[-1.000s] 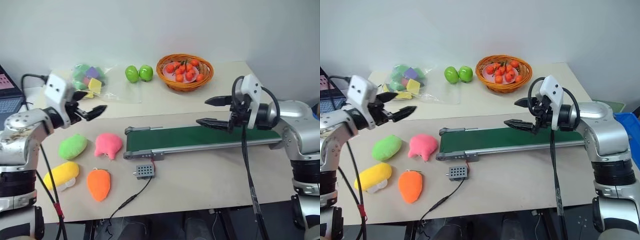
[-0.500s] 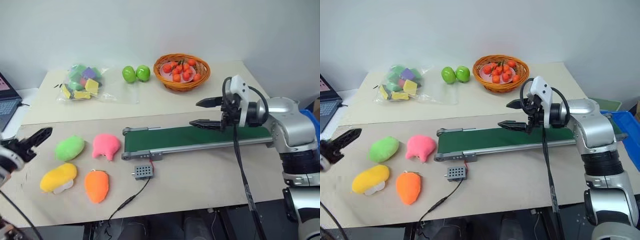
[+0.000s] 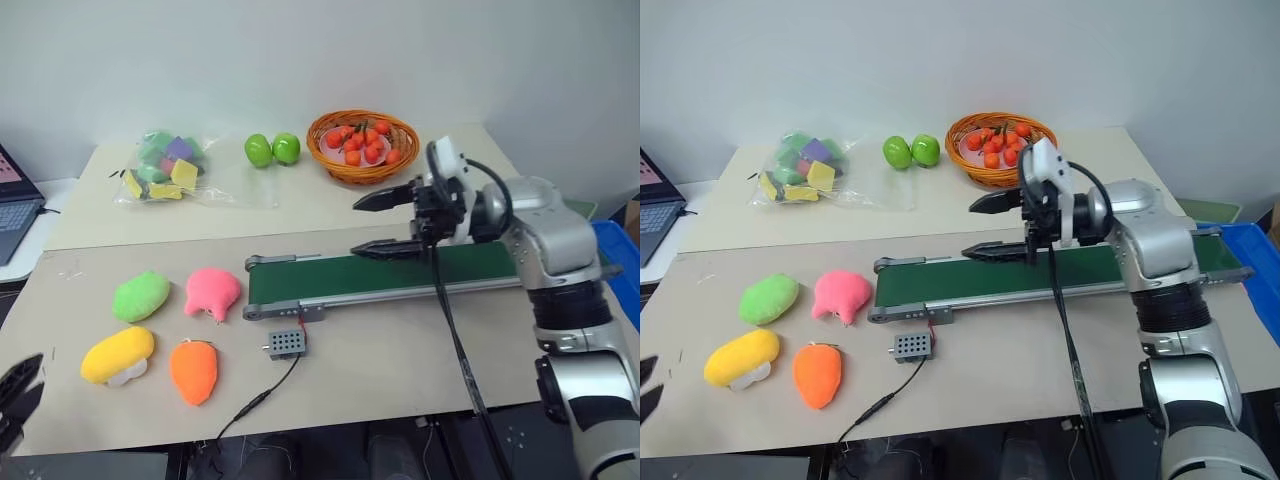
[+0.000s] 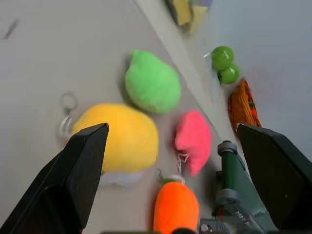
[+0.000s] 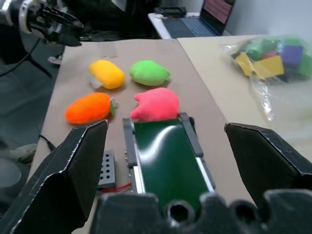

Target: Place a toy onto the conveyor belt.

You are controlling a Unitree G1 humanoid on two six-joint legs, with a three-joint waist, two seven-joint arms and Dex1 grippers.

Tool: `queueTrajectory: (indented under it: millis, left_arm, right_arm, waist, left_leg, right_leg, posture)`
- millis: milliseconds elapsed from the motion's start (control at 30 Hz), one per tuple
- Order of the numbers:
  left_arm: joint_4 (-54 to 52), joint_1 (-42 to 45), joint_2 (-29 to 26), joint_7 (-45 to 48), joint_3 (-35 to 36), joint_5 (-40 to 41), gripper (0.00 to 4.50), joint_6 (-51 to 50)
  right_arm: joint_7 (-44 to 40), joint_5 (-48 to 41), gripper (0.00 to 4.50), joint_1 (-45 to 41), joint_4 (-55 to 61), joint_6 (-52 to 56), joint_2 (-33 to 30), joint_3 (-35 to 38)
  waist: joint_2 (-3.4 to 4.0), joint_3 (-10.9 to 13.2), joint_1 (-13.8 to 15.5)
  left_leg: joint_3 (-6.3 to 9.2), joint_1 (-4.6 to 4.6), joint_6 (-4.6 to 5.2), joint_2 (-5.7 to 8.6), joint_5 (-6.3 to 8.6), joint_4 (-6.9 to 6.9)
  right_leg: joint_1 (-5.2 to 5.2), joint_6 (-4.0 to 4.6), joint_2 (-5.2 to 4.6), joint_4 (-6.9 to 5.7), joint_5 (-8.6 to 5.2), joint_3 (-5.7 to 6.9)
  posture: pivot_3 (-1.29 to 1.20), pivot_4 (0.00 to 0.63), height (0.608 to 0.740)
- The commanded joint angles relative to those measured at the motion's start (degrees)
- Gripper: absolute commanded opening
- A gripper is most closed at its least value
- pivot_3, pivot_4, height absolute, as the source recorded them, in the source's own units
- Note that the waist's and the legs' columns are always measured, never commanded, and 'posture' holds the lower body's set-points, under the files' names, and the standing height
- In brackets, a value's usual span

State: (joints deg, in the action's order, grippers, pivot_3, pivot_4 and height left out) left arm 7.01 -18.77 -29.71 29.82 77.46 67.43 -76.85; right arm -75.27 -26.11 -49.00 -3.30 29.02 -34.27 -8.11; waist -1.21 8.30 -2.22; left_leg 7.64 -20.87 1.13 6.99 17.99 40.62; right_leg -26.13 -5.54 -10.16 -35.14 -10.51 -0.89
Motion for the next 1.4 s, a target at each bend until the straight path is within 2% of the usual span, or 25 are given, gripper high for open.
queueTrajectory:
  millis: [33,167,533,1033,1100,1133,1400]
  left_arm:
    - [3.77,-2.90,1.16,1.33,0.42,2.62,4.48,1.68]
    - [7.01,-2.48,3.70,2.08,-3.15,2.59,4.48,3.41]
    - [11.87,5.87,5.92,1.61,-12.42,2.44,4.48,10.72]
    - [17.88,9.81,2.59,2.28,-16.03,1.52,4.48,18.08]
    - [17.22,10.74,2.96,2.12,-17.44,0.85,3.97,19.26]
    - [17.21,11.10,3.04,1.93,-17.91,0.70,3.85,19.65]
    - [15.85,13.69,4.23,-0.84,-18.57,3.34,0.79,19.34]
  right_arm:
    - [-0.04,-0.48,4.50,-1.20,1.57,-0.38,1.06,0.03]
    - [-0.59,-0.59,4.50,-2.35,1.83,0.46,1.10,-0.14]
    - [-1.58,-0.33,4.50,-3.89,3.03,2.29,-1.94,0.60]
    - [1.29,-0.97,4.50,-1.88,6.81,4.63,-4.62,1.88]
    - [1.47,-0.68,4.50,-2.03,6.54,4.46,-4.59,1.72]
    - [1.58,-0.67,4.50,-2.05,6.54,4.47,-4.55,1.67]
    - [1.84,-0.13,4.50,-2.24,6.18,3.86,-4.36,0.95]
  waist:
    - [0.00,0.00,0.13]
    - [0.02,0.00,0.38]
    - [-0.05,-0.04,1.23]
    - [-0.05,-0.05,1.24]
    - [-0.05,-0.05,1.30]
    - [-0.05,-0.05,1.33]
    - [-0.06,-0.05,1.48]
  left_leg:
    - [0.00,0.00,0.00,0.00,0.00,0.00]
    - [-0.05,0.06,0.05,0.01,0.05,0.00]
    - [-0.17,0.15,0.02,-0.07,0.21,0.00]
    - [-0.32,0.20,0.04,-0.14,0.26,0.00]
    - [-0.32,0.19,0.05,-0.15,0.26,0.00]
    - [-0.32,0.19,0.05,-0.14,0.26,0.00]
    - [-0.32,0.18,0.06,-0.14,0.26,0.00]
  right_leg:
    - [0.00,0.01,0.00,0.00,0.00,0.00]
    - [0.02,0.01,-0.01,0.01,0.00,-0.01]
    - [0.03,0.08,0.04,0.01,0.02,0.00]
    - [-0.01,0.08,0.05,0.02,0.02,0.01]
    - [-0.02,0.08,0.05,0.02,0.02,0.01]
    - [-0.01,0.08,0.05,0.04,0.02,0.01]
    - [-0.01,0.08,0.04,0.04,0.02,0.01]
  posture:
    - [0.00,0.150,0.740]
    - [0.00,0.150,0.740]
    - [0.00,0.150,0.740]
    - [0.00,0.150,0.740]
    - [0.00,0.150,0.740]
    - [0.00,0.150,0.740]
    - [0.00,0.150,0.740]
